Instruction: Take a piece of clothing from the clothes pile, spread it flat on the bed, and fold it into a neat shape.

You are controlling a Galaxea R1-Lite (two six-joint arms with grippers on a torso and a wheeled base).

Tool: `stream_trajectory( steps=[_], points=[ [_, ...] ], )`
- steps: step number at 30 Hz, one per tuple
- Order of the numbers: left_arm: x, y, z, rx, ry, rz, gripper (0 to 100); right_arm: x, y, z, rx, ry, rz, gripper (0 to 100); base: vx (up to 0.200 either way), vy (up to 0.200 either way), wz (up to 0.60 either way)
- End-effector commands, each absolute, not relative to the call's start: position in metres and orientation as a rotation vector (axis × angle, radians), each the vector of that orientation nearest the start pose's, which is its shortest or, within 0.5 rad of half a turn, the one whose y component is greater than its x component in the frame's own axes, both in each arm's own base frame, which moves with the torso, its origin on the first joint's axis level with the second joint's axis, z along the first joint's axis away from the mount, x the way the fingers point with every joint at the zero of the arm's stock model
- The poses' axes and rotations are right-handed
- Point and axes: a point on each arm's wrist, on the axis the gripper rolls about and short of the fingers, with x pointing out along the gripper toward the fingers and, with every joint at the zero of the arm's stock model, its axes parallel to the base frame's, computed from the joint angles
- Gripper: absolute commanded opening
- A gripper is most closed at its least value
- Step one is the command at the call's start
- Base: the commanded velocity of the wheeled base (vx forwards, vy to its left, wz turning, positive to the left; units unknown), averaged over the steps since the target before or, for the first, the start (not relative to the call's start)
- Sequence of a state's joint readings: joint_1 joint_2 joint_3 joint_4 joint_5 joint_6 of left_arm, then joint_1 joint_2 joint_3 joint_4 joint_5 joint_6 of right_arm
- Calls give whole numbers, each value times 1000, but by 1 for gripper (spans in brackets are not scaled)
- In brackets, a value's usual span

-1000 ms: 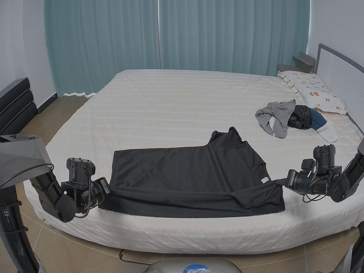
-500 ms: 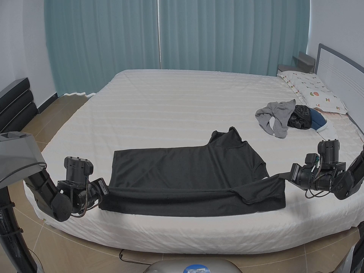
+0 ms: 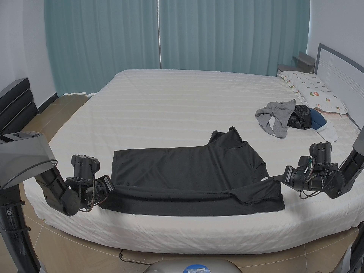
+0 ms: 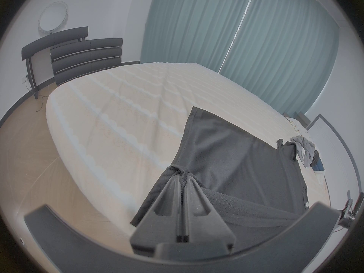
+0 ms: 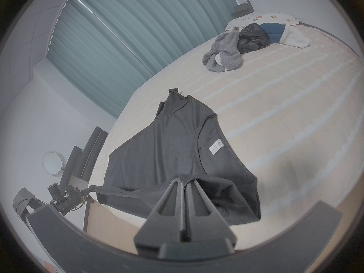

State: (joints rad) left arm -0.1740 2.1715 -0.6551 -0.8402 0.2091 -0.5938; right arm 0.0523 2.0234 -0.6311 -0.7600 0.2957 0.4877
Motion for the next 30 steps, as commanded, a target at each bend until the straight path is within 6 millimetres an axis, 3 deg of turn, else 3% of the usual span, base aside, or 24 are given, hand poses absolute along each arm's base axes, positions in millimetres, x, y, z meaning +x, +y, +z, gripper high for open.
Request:
stream_trajectory(
  steps=[1, 13, 14, 16, 17, 22, 27, 30],
  points=[
    [341, -53, 0, -448, 642, 243, 0, 331, 24, 38, 545, 725, 172, 0, 0, 0, 0],
    [360, -55, -16, -467, 640, 252, 0, 357, 22, 16, 556, 737, 153, 0, 0, 0, 0],
    [362, -55, -16, -480, 633, 254, 100, 358, 22, 14, 556, 738, 148, 0, 0, 0, 0],
    [365, -56, -15, -491, 624, 254, 100, 361, 22, 9, 552, 742, 132, 0, 0, 0, 0],
    [365, -56, -15, -491, 623, 254, 100, 361, 22, 9, 551, 740, 131, 100, 0, 0, 0],
    [367, -52, -16, -500, 619, 265, 100, 363, 24, 13, 594, 729, 116, 100, 0, 0, 0],
    [370, -42, -10, -550, 589, 297, 100, 359, 25, 38, 686, 665, 109, 100, 0, 0, 0],
    [366, -30, 5, -580, 555, 317, 100, 344, 30, 53, 738, 669, 106, 100, 0, 0, 0]
  ],
)
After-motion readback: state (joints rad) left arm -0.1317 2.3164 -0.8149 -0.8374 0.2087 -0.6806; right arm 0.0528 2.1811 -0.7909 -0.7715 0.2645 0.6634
